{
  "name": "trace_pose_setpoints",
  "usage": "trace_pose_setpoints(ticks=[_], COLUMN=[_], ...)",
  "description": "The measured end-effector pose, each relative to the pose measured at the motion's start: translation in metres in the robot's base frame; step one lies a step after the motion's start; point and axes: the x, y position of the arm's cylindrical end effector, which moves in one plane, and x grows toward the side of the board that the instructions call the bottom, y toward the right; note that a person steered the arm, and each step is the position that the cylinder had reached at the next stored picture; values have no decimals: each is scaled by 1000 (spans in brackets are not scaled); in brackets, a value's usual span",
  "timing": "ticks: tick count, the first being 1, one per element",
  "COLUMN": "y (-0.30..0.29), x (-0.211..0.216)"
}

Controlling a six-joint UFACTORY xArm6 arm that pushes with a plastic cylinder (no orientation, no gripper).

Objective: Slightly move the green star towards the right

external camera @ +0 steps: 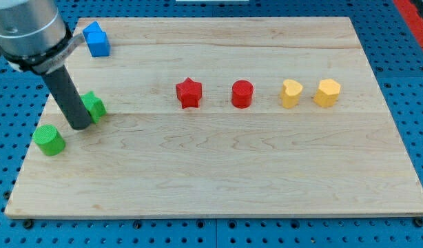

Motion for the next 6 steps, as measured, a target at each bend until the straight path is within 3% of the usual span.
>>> trace_pose_setpoints(ticks=[3, 5, 6], y=[-28, 74, 28], x=[-53, -58, -109])
